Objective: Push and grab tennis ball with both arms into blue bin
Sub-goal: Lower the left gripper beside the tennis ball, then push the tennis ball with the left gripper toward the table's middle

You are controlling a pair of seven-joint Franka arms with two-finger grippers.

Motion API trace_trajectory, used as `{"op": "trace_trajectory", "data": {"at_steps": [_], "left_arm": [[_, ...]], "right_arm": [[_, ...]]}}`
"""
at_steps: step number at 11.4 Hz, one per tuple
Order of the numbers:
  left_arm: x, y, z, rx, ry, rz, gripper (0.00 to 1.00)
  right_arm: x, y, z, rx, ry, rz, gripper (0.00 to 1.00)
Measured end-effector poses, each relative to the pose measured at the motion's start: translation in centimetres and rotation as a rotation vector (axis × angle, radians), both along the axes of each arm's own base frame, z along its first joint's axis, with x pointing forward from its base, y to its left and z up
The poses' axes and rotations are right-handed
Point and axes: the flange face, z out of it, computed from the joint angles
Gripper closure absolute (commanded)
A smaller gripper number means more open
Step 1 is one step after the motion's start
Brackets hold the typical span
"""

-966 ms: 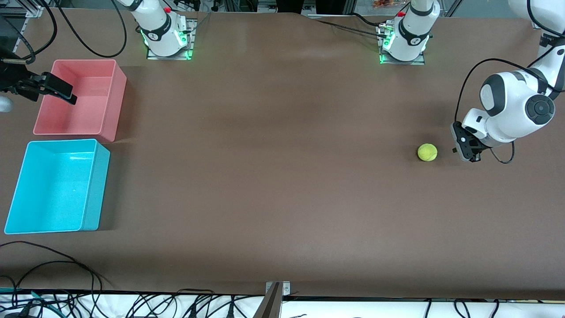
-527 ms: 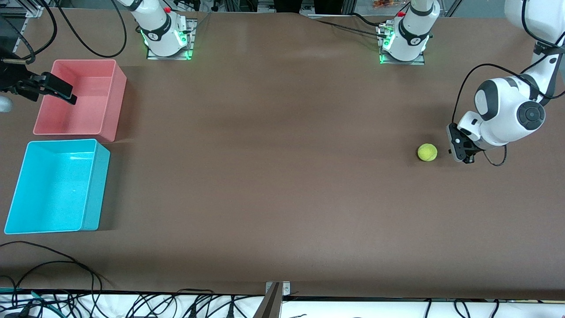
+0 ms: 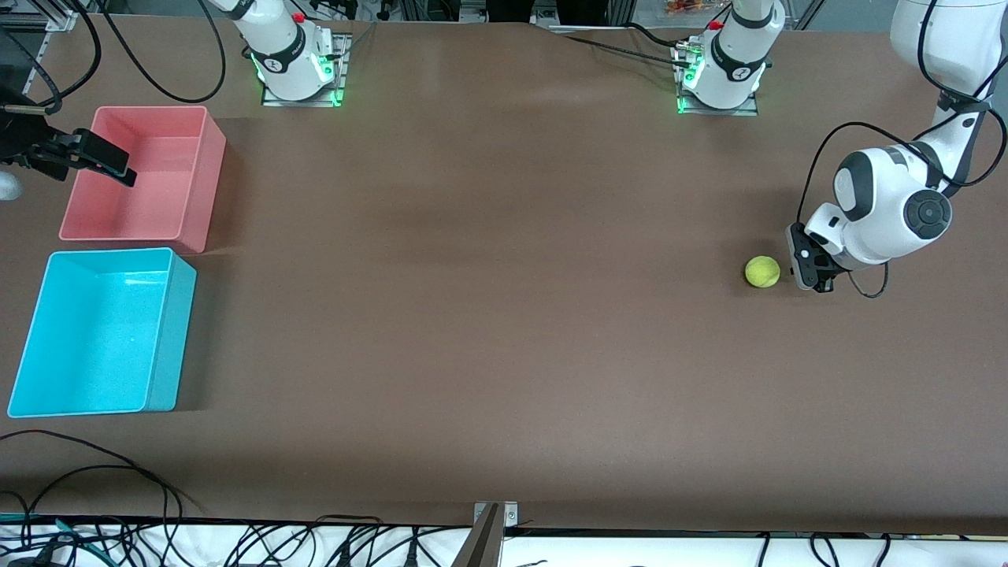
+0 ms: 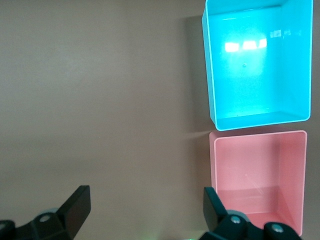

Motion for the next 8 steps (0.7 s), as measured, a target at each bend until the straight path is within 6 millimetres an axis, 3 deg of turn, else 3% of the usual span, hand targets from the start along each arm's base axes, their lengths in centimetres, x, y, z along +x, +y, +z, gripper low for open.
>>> {"op": "trace_trajectory", "data": {"at_steps": [8], "left_arm": [[0.6,-2.7,-1.3,-0.024,-0.027,-0.037,1.00]], "right_arm": [[0.0,-0.4,0.0,0.000,0.000,-0.007,0.00]]}}
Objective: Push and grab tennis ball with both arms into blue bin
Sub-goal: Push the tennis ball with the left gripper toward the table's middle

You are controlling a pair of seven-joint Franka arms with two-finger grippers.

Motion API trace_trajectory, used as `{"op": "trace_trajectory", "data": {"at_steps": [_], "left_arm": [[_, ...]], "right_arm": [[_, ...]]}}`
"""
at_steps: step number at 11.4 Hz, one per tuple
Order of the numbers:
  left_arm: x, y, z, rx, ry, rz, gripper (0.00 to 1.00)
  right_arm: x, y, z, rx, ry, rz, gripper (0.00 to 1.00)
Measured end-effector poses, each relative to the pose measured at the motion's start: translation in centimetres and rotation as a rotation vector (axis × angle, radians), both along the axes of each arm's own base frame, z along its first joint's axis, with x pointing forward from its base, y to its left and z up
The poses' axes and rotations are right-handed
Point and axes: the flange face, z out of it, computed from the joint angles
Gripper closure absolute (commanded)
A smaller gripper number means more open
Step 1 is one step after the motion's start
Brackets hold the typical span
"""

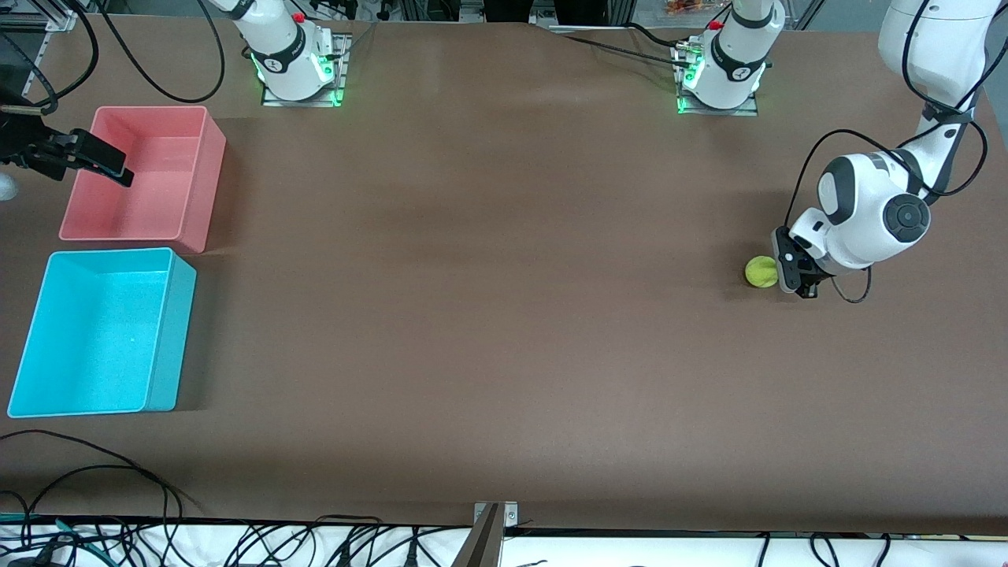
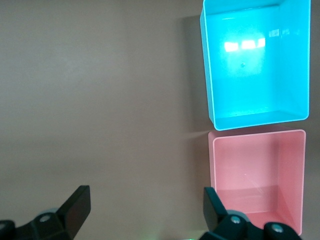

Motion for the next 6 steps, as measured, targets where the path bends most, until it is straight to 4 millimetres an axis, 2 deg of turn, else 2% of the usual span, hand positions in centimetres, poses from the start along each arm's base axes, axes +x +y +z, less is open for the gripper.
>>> {"op": "trace_trajectory", "data": {"at_steps": [1,2,4,5,6], "left_arm": [[0.1,-1.9,-0.3,-0.049,0.000,0.030,1.00],[0.4,-5.4,-0.5,-0.105,0.001,0.066,1.00],[0.7,-14.8,0.3,-0.139,-0.002,0.163,1.00],[0.9,-17.1,0.8,-0.125,-0.010,0.173,1.00],[1.1,-17.6,1.1,-0.112,-0.017,0.179,1.00]], "right_arm": [[0.0,0.0,0.0,0.000,0.000,0.000,0.00],[0.0,0.0,0.0,0.000,0.000,-0.001,0.00],[0.0,-0.1,0.0,0.000,0.001,-0.002,0.00],[0.0,-0.1,0.0,0.000,0.001,-0.002,0.00],[0.0,-0.1,0.0,0.000,0.001,-0.002,0.00]]}}
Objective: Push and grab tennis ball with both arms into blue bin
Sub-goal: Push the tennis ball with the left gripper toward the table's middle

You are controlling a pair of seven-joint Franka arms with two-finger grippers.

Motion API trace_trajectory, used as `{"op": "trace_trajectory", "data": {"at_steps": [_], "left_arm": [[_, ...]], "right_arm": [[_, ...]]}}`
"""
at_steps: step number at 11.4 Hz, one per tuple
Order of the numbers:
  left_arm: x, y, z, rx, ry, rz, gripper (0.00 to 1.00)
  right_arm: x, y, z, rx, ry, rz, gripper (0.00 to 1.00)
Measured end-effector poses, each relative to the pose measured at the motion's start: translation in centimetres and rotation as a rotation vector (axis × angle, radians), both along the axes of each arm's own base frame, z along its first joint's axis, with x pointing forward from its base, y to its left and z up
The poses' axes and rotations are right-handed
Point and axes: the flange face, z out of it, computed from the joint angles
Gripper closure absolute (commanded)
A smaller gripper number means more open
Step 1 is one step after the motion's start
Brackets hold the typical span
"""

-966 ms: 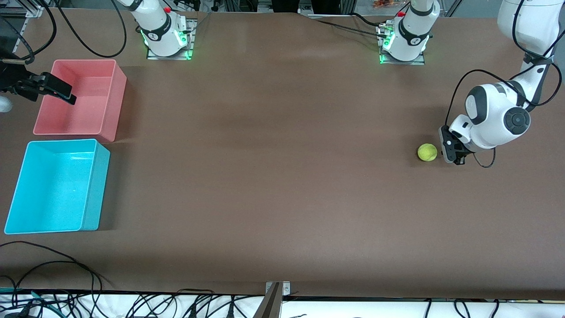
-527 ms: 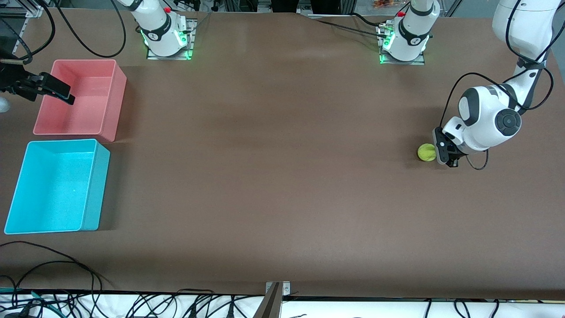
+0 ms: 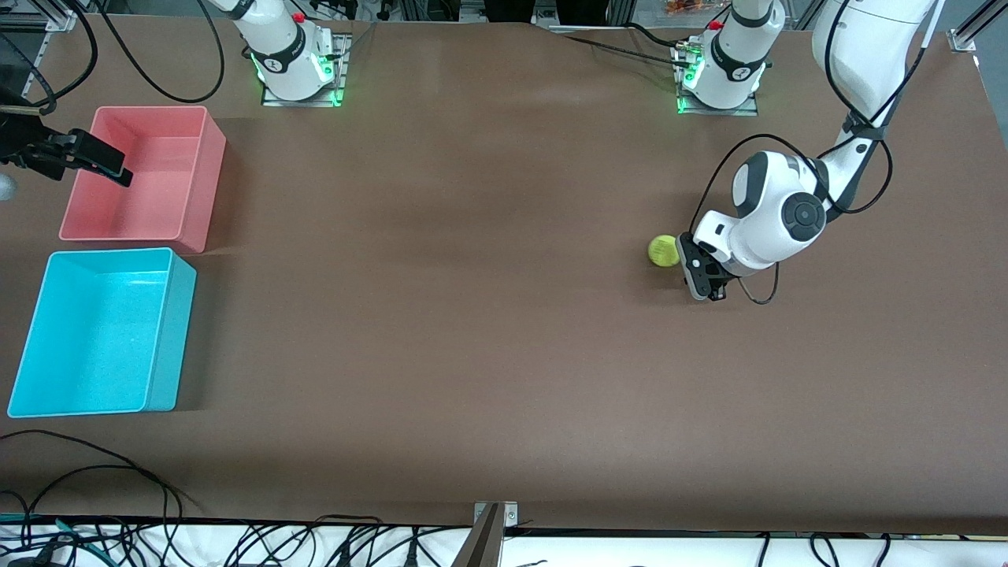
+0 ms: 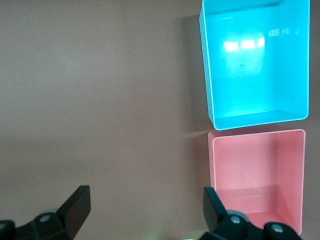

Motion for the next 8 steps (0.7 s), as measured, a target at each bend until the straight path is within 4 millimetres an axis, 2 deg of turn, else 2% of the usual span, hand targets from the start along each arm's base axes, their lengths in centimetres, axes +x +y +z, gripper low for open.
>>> {"op": "trace_trajectory", "data": {"at_steps": [3,5,8], "left_arm": [[0.4,2.1,0.0,0.011,-0.002,0.030,1.00],[0.5,2.5,0.0,0.011,-0.002,0.036,1.00],[0.5,2.5,0.0,0.011,-0.003,0.036,1.00]], "right_arm": [[0.0,0.0,0.0,0.000,0.000,0.000,0.00],[0.0,0.0,-0.1,0.000,0.005,0.001,0.00],[-0.6,1.6,-2.2,0.004,0.119,0.081,0.00]]}}
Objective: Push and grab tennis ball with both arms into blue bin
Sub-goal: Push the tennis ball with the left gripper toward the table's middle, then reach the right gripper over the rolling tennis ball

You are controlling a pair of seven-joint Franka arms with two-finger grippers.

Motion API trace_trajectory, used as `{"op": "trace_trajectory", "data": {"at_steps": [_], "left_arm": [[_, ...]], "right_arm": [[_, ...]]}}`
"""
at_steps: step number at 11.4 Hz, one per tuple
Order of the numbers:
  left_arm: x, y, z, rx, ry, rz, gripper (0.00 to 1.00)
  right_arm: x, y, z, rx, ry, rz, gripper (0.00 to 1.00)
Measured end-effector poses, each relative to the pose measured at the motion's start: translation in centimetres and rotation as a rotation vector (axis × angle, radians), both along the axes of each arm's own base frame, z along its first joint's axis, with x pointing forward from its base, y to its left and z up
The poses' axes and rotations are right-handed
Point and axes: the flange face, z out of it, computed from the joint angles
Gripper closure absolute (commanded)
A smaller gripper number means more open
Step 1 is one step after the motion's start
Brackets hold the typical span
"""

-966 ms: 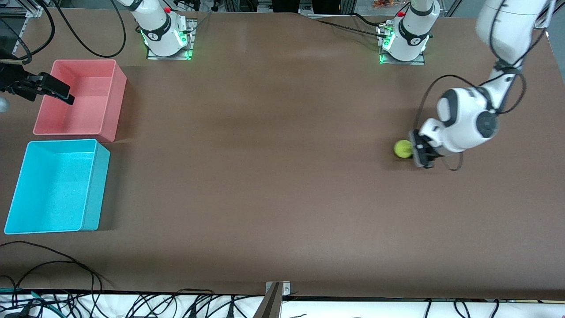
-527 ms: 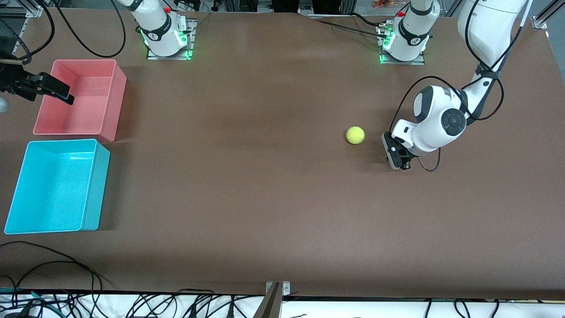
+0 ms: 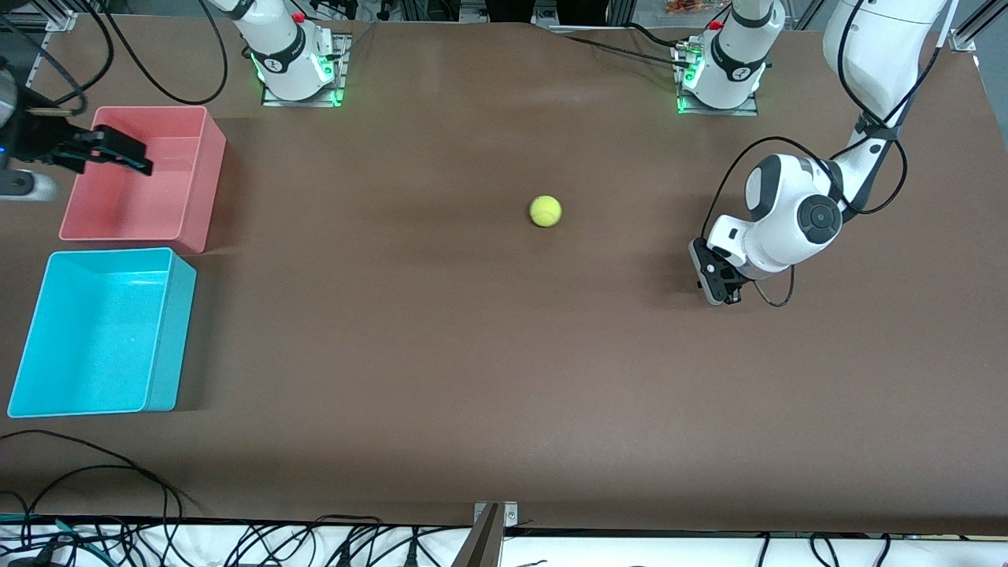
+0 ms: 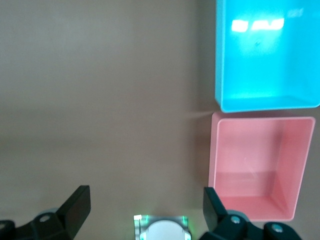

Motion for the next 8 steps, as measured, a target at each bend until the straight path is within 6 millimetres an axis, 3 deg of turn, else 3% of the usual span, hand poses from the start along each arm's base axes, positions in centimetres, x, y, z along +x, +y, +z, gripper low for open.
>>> {"op": "trace_trajectory", "data": {"at_steps": [3,5,6,7,8], "left_arm": [[0.0,0.1,0.0,0.000,0.000,0.001,0.92],[0.1,0.5,0.0,0.000,0.000,0.010,0.84],[0.1,0.7,0.0,0.001,0.000,0.013,0.62],[0.1,0.9,0.0,0.001,0.000,0.017,0.01],[0.2,1.2,0.0,0.002,0.000,0.021,0.00]], "right_arm": [[-0.6,4.0,-3.7,-0.003,0.096,0.079,0.00],[-1.9,7.8,-6.9,-0.008,0.168,0.151,0.00],[-2.9,9.8,-8.4,-0.014,0.191,0.189,0.00],[-3.9,11.4,-9.8,-0.016,0.202,0.216,0.00],[-5.2,13.0,-11.6,-0.011,0.217,0.242,0.00]]}}
